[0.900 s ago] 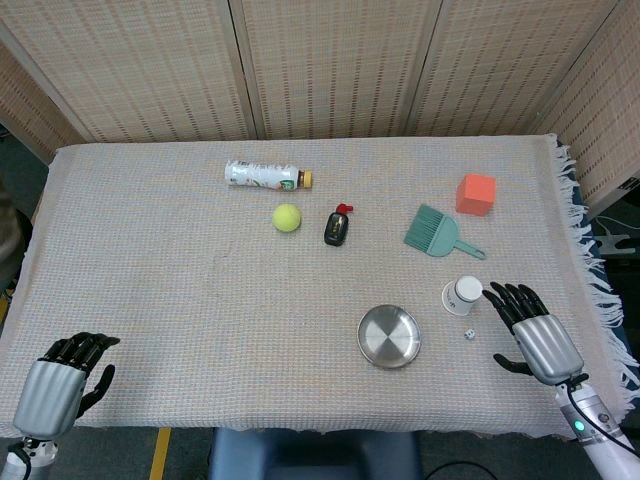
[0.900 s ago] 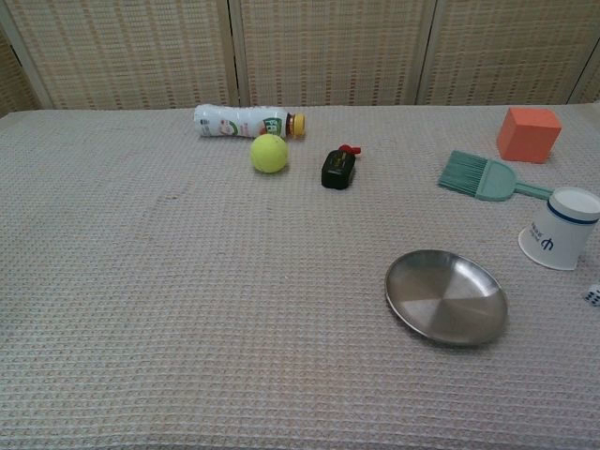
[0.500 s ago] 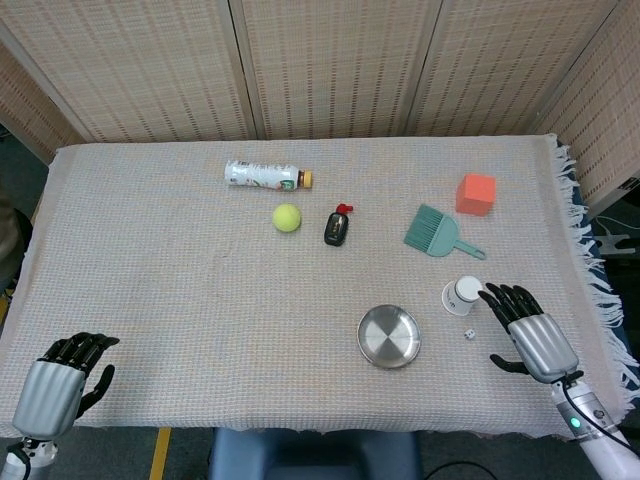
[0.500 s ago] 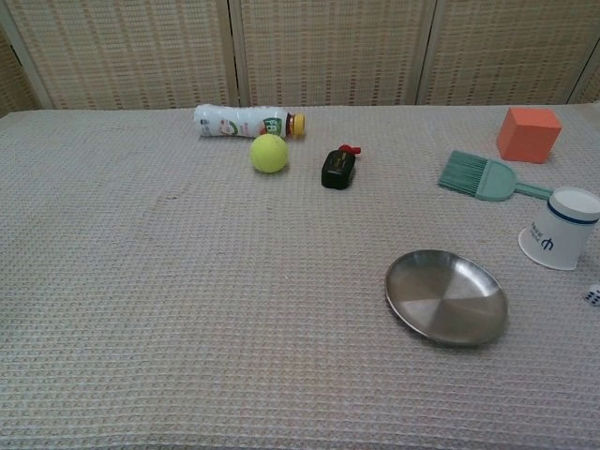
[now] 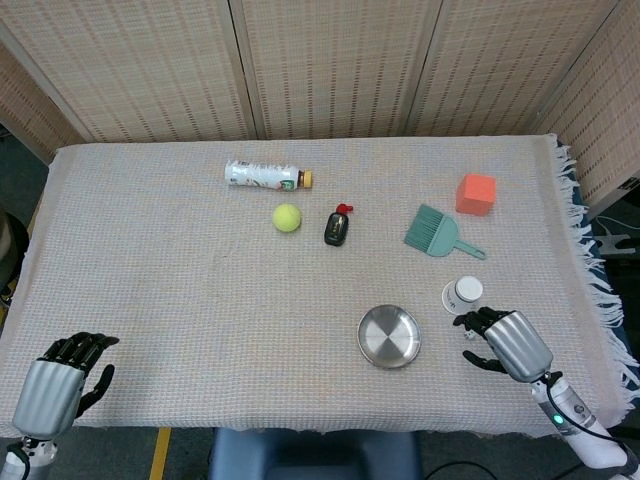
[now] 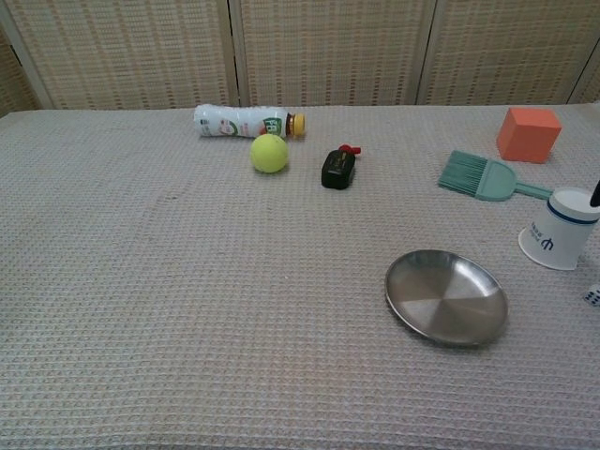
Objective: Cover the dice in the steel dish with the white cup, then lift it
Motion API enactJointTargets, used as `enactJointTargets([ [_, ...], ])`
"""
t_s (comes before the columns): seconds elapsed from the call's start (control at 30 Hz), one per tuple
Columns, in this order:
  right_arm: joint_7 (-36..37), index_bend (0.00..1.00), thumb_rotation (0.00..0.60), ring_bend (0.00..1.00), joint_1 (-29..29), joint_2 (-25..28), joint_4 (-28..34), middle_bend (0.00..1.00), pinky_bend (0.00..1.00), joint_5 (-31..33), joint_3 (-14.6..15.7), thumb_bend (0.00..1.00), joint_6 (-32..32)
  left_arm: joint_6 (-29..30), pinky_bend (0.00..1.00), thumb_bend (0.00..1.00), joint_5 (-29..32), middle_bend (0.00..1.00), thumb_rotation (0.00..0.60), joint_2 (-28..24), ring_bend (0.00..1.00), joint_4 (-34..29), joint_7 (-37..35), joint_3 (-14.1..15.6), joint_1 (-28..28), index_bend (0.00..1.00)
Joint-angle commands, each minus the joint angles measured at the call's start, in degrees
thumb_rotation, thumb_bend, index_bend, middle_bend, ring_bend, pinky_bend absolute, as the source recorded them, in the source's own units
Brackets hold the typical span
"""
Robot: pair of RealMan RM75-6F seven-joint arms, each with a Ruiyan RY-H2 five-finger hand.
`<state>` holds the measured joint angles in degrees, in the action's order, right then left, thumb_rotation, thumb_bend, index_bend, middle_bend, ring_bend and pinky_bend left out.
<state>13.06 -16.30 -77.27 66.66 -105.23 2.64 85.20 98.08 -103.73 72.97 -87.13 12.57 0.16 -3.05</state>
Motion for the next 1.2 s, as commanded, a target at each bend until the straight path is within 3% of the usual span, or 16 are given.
enactJointTargets([
  [0.03,-6.42,0.49,0.6,0.69,-3.73,1.2,0.49,0.69,0.98,-2.01,1.33,0.17,-6.75,-0.38,0.46,0.4,0.21,0.38,0.6,-0.01,0.33,-0.01,-0.1,0.01,-0.12,0.34],
  [0.27,-17.19,0.43,0.6,0.73,-7.27,7.91,12.82,0.74,1.0,4.69,1.0,0.2,-20.78,-0.4,0.46,0.4,0.5,0.38,0.6,-0.17,0.33,-0.21,-0.37,-0.06,-0.12,0.34],
  [0.53,-22.42,0.29,0.6,0.74,-6.88,10.06,16.25,0.74,1.0,7.8,2.43,0.21,-24.58,-0.52,0.46,0.4,0.55,0.38,0.6,-0.19,0.33,-0.2,-0.51,-0.01,-0.17,0.34],
  [0.83,-22.71,0.31,0.6,0.76,-6.41,9.16,13.64,0.76,1.0,9.16,3.07,0.21,-24.99,-0.32,0.46,0.4,0.58,0.39,0.6,-0.25,0.33,-0.18,-0.92,-0.07,-0.16,0.35],
  [1.2,-15.14,0.38,0.6,0.77,-6.65,3.9,3.26,0.77,1.0,10.61,2.97,0.21,-25.46,-0.38,0.46,0.4,0.64,0.39,0.6,-0.11,0.34,-0.02,-0.96,-0.1,-0.23,0.35],
])
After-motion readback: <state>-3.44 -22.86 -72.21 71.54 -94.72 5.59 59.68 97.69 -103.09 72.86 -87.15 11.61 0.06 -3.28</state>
